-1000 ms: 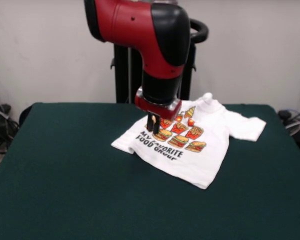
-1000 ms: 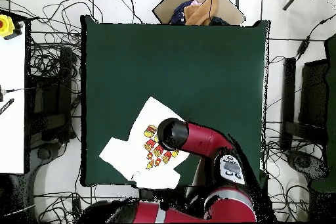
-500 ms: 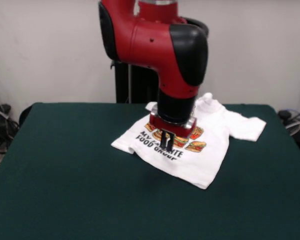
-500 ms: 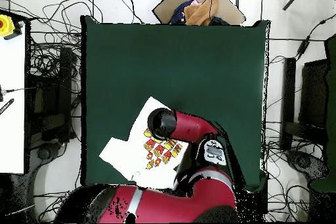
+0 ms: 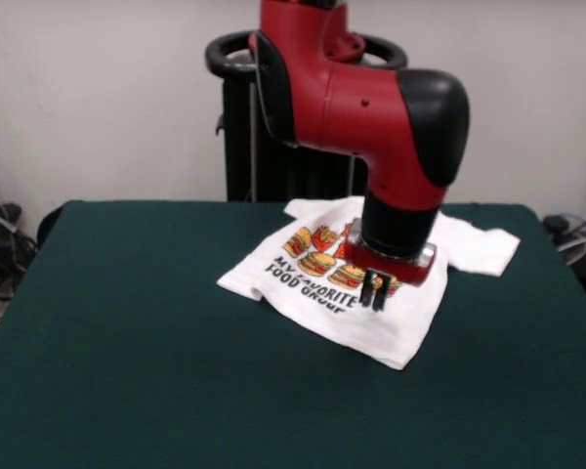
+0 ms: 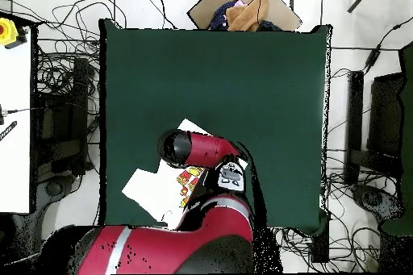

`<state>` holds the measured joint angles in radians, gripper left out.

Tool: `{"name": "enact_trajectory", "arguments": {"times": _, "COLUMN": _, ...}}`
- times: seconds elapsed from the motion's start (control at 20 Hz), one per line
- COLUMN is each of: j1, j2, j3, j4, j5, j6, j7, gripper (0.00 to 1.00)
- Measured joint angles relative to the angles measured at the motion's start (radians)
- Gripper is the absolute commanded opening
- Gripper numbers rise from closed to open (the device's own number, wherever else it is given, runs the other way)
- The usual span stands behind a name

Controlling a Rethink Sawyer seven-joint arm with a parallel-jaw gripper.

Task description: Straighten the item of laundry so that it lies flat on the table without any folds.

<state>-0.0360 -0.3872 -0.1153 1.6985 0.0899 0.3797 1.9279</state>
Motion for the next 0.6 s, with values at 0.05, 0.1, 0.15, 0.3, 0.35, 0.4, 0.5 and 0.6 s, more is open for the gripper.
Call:
{"name": "enact_trajectory", "arguments": {"times": 0.05, "j1": 0.006, "j2": 0.002, "j3": -0.001, "j4": -0.002, "j5": 0.004, "j6": 0.000, "j7": 0.000, "gripper": 0.00}}
{"name": "enact_trajectory", "arguments": {"times": 0.1, "j1": 0.011, "j2": 0.007, "j3": -0.004, "j4": -0.005, "j5": 0.007, "j6": 0.000, "j7": 0.000, "gripper": 0.00}}
{"name": "enact_trajectory", "arguments": {"times": 0.15, "j1": 0.017, "j2": 0.017, "j3": -0.008, "j4": -0.014, "j5": 0.010, "j6": 0.000, "j7": 0.000, "gripper": 0.00}}
{"name": "enact_trajectory", "arguments": {"times": 0.3, "j1": 0.026, "j2": 0.046, "j3": -0.024, "j4": -0.043, "j5": 0.019, "j6": 0.006, "j7": 0.000, "gripper": 0.00}}
{"name": "enact_trajectory", "arguments": {"times": 0.35, "j1": 0.032, "j2": 0.050, "j3": -0.030, "j4": -0.055, "j5": 0.024, "j6": 0.020, "j7": 0.000, "gripper": 0.00}}
{"name": "enact_trajectory", "arguments": {"times": 0.4, "j1": 0.036, "j2": 0.056, "j3": -0.037, "j4": -0.067, "j5": 0.029, "j6": 0.038, "j7": 0.000, "gripper": 0.00}}
{"name": "enact_trajectory", "arguments": {"times": 0.5, "j1": 0.047, "j2": 0.069, "j3": -0.050, "j4": -0.094, "j5": 0.038, "j6": 0.079, "j7": 0.000, "gripper": 0.00}}
{"name": "enact_trajectory", "arguments": {"times": 0.6, "j1": 0.056, "j2": 0.080, "j3": -0.061, "j4": -0.117, "j5": 0.045, "j6": 0.114, "j7": 0.000, "gripper": 0.00}}
